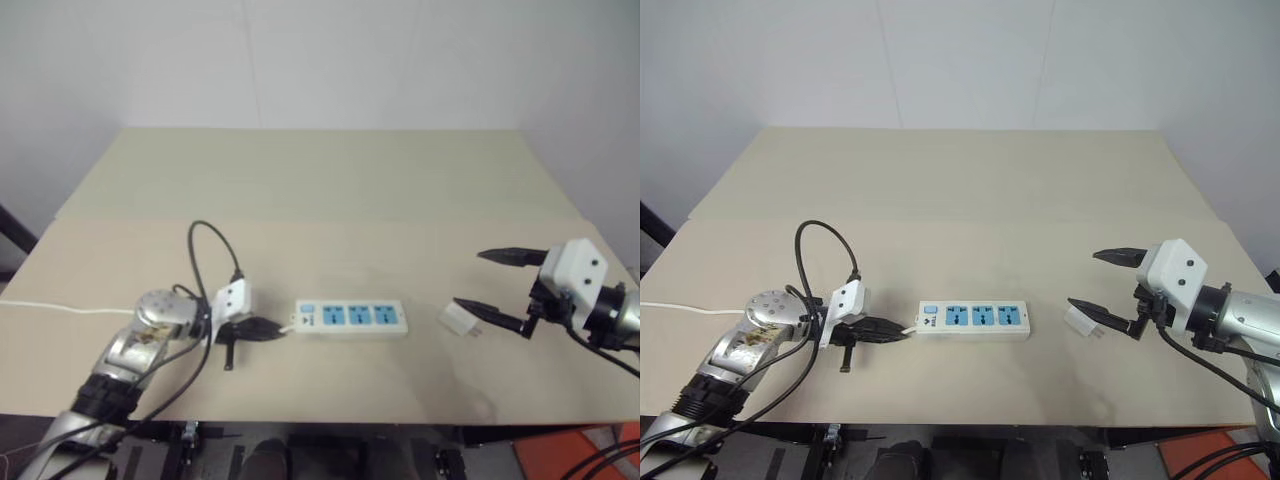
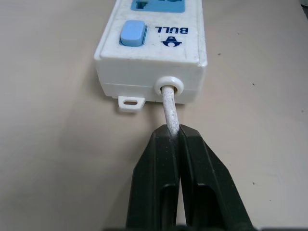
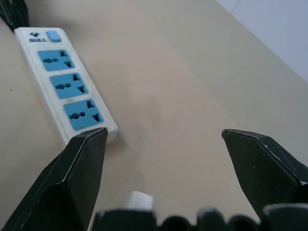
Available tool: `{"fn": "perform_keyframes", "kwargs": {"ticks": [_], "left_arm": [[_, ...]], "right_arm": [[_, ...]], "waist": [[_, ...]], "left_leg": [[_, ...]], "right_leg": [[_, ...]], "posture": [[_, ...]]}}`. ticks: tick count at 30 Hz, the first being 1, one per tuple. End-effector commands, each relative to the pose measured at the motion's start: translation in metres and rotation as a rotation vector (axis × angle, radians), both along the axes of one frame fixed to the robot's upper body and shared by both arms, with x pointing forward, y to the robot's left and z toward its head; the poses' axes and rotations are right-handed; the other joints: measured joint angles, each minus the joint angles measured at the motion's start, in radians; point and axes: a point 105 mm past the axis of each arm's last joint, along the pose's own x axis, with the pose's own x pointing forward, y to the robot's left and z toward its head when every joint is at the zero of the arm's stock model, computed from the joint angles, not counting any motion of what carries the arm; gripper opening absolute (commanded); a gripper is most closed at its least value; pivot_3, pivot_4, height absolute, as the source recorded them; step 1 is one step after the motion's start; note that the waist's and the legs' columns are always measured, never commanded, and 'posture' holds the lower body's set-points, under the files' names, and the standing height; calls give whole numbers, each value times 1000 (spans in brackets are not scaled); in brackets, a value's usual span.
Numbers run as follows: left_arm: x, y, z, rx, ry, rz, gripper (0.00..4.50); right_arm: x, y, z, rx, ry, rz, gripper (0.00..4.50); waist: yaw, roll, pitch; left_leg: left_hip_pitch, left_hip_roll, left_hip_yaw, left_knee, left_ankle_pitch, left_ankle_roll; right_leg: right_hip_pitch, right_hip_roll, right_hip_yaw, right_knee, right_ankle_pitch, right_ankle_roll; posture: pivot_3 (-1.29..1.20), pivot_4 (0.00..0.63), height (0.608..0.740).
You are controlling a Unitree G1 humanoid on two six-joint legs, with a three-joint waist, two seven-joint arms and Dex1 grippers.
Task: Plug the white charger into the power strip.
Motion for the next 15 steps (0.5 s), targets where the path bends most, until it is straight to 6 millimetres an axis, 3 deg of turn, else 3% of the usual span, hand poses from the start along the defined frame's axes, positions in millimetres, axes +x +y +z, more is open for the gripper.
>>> {"fn": "perform_keyframes", "kwargs": {"ticks": [1, 11, 15], "left_arm": [[10, 1, 12, -33, -68, 28, 1177], [-5, 8, 32, -172, 0, -49, 4319], [6, -3, 37, -253, -38, -31, 4449]], "right_arm": [[-3, 2, 12, -9, -48, 16, 4500], [-7, 1, 11, -7, -37, 18, 4500], [-7, 3, 12, -3, -32, 26, 4500]], "waist": [[-3, 0, 0], [-15, 0, 0], [-8, 0, 0]], "left_leg": [[0, 0, 0, 0, 0, 0], [0, 0, 0, 0, 0, 0], [1, 0, 0, 1, 0, 0]], "right_leg": [[0, 0, 0, 0, 0, 0], [0, 0, 0, 0, 0, 0], [1, 0, 0, 1, 0, 0]], "posture": [[0, 150, 740], [0, 150, 740], [0, 150, 740]]}}
